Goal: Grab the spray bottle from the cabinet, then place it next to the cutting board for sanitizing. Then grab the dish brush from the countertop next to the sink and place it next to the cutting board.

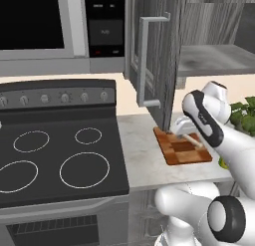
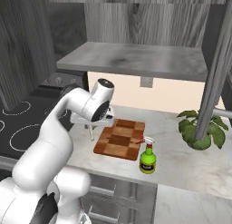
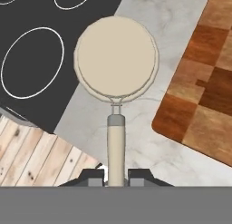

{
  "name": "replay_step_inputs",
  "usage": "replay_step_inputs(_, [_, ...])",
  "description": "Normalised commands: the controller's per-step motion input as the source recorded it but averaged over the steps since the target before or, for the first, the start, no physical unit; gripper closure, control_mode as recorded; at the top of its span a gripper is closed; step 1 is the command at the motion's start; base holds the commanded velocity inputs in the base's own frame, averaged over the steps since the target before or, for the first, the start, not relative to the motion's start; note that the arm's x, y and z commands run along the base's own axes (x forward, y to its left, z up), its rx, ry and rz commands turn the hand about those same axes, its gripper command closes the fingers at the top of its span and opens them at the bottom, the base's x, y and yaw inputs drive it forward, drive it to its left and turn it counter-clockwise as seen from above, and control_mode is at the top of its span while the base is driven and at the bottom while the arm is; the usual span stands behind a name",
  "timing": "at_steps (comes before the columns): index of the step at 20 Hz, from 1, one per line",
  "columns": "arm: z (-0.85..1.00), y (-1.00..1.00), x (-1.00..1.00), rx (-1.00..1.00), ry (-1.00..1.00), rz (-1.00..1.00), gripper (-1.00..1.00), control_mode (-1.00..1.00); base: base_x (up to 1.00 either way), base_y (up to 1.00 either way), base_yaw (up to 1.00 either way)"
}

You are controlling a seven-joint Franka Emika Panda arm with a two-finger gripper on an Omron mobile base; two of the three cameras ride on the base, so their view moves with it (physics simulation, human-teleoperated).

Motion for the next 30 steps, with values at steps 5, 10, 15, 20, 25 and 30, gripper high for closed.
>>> replay_step_inputs(5, [-0.69, 0.17, 0.0, 0.0, 0.0, -0.06, 1.0, -1.0, 0.0, 0.0, 0.0])
replay_step_inputs(10, [-0.3, 0.23, 0.03, 0.0, -0.01, -0.11, 1.0, -1.0, 0.0, 0.0, 0.0])
replay_step_inputs(15, [-0.24, 0.29, 0.26, 0.02, 0.0, -0.03, 1.0, -1.0, 0.0, 0.0, 0.0])
replay_step_inputs(20, [-0.16, 0.06, 0.33, 0.01, 0.0, 0.0, 1.0, -1.0, 0.0, 0.0, 0.0])
replay_step_inputs(25, [-0.24, 0.0, 0.37, 0.04, 0.0, 0.0, 1.0, -1.0, 0.0, 0.0, 0.0])
replay_step_inputs(30, [-0.28, 0.04, 0.3, 0.03, 0.0, 0.0, 1.0, -1.0, 0.0, 0.0, 0.0])
